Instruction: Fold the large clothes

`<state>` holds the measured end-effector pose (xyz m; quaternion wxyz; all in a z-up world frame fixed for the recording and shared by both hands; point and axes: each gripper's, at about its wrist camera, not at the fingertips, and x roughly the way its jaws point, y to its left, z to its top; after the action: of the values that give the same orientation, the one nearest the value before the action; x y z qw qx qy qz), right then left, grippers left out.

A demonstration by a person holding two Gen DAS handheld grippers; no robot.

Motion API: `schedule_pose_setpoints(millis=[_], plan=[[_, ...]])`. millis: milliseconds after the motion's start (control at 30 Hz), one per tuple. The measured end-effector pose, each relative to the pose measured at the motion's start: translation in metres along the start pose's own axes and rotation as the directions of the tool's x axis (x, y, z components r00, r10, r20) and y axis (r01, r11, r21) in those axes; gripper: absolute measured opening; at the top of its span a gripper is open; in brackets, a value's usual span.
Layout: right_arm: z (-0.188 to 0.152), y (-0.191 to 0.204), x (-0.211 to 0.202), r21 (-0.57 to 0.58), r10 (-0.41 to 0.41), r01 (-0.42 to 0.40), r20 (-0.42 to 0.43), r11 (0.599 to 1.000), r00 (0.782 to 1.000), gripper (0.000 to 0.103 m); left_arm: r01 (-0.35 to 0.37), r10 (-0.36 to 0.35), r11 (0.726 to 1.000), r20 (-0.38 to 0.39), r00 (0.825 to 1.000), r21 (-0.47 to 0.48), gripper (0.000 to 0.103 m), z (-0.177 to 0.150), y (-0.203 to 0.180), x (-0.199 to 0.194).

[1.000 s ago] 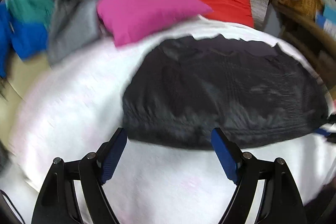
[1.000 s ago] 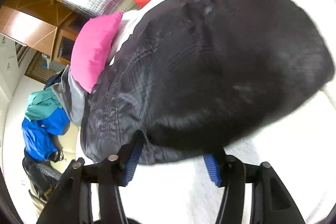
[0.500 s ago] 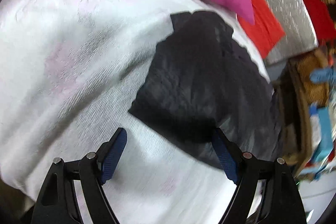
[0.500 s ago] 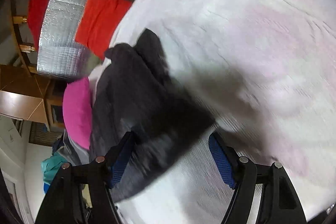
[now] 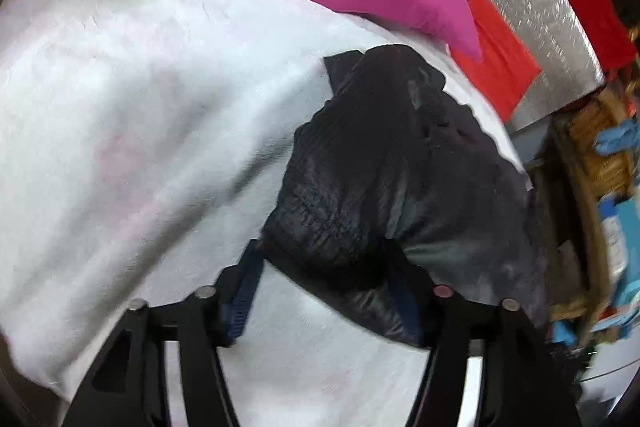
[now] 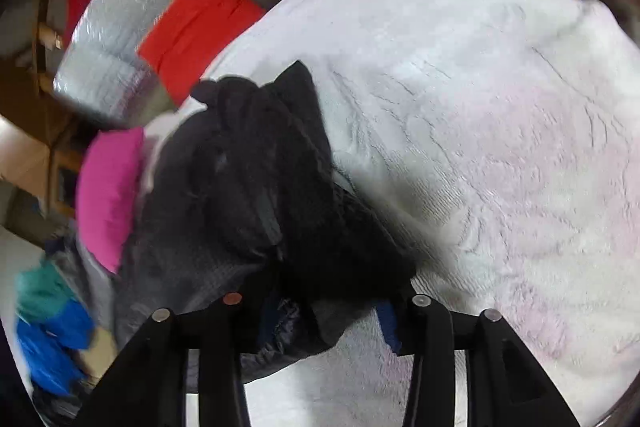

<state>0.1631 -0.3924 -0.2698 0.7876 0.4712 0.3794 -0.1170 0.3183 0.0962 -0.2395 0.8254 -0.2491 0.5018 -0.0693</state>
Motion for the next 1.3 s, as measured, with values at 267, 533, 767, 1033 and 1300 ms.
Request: schedule_pose_setpoints(millis=[267,533,767,1033,1300], plan=[[-0.041,0.010,-0.092,-0.129,-0.065,0.096,0.222,0.987,0.973,0.073,-0.339,0.268,0.909,0.281,0.921,0.242,0.079,-0.038,-0.044,-0.074],[-0.115,0.096,-0.150,-0.478,-0.091,0.219,0.277,0.850,0.957,0.077,-0.438,0.273,0.836,0.442,0.854,0.331,0.087,-0.092,-0.085,-0.151],[-0.168,0.143,-0.212,-0.614,-0.026,0.223,0.313,0.757,0.950,0.079,-0.472,0.221,0.805,0.556,0.801,0.361,0.088,-0.133,-0.114,-0.222],[-0.210,0.166,-0.256,-0.674,0.015,0.229,0.335,0.703,0.942,0.080,-0.474,0.163,0.807,0.639,0.752,0.353,0.091,-0.167,-0.129,-0.289],[-0.230,0.185,-0.295,-0.685,0.072,0.224,0.375,0.694,0.924,0.080,-0.475,0.125,0.815,0.700,0.703,0.331,0.092,-0.188,-0.136,-0.340]])
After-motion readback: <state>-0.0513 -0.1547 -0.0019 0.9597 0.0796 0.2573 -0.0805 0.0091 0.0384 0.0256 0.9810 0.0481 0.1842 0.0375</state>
